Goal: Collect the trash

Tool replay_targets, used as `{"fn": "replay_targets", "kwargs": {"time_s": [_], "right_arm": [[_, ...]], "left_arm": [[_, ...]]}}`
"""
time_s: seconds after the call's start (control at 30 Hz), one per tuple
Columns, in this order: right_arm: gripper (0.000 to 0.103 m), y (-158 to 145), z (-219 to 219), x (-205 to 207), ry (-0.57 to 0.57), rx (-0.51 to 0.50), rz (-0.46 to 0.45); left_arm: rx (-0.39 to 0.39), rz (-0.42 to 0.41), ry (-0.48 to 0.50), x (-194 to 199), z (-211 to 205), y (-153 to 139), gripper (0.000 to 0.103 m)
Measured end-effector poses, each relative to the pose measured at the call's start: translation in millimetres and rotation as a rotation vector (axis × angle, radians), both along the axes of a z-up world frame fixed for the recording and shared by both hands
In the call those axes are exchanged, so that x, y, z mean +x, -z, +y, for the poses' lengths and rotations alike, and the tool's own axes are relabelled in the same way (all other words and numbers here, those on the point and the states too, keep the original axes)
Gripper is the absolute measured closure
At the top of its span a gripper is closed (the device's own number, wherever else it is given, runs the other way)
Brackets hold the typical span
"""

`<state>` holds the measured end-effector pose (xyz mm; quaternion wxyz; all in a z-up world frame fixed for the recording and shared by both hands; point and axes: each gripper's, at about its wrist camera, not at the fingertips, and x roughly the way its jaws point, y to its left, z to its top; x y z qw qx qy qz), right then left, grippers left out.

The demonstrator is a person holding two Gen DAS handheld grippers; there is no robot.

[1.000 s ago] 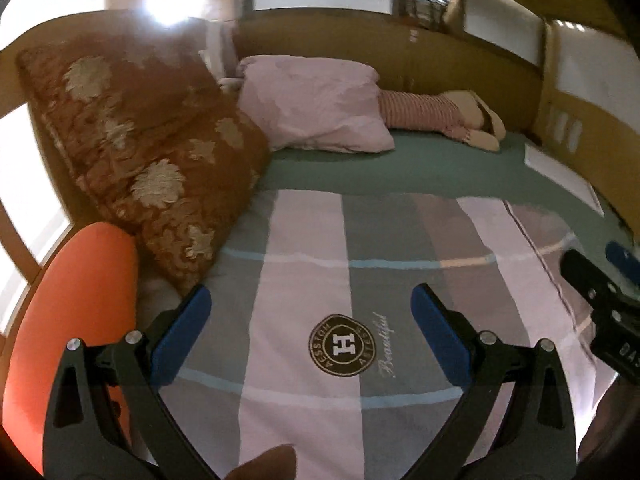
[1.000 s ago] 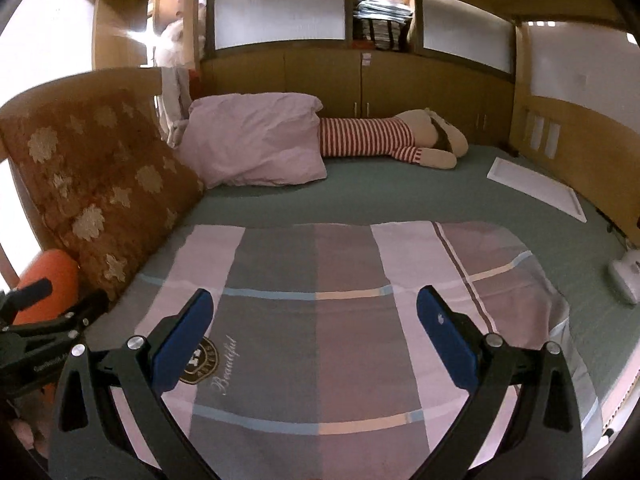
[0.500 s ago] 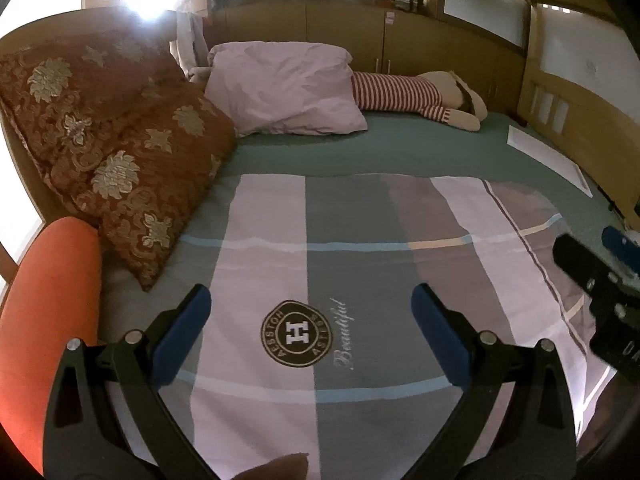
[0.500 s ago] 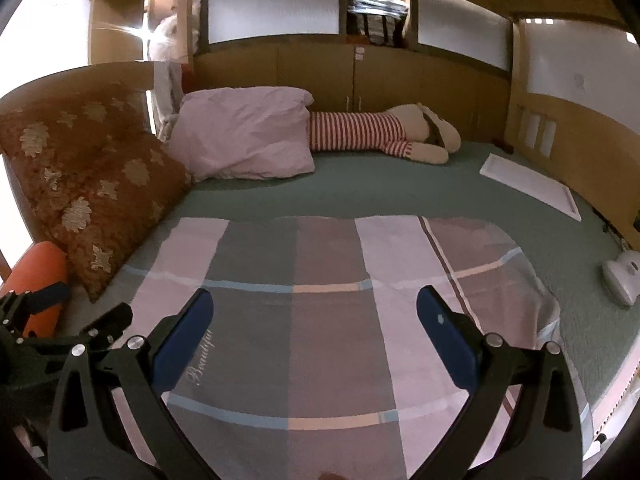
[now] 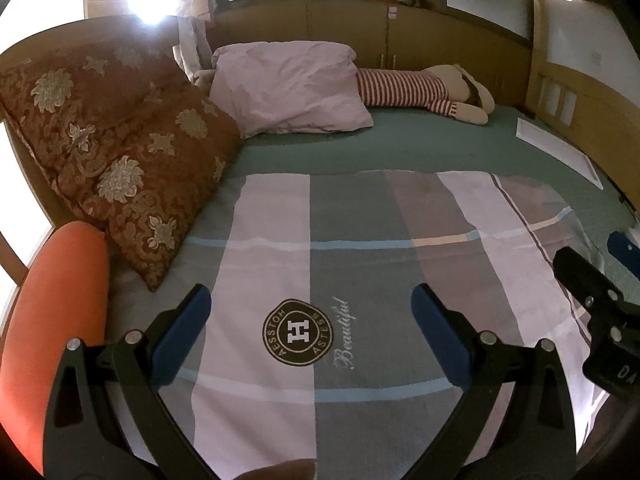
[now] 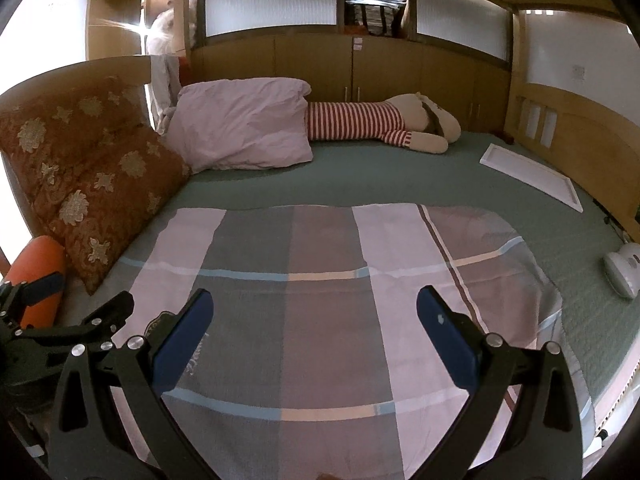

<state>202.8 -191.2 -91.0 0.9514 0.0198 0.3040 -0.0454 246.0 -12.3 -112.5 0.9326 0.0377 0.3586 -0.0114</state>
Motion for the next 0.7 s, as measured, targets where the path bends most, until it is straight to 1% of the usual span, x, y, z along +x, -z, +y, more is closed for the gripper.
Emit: {"fn": "replay_targets", "kwargs": {"time_s": [0.7], "right_arm": [[0.003, 4.9, 4.9, -0.1, -0.006, -0.007, 0.007]], "left_arm": [[0.000, 0.001, -0.013, -0.2, 5.5, -0.3, 0.003]]}}
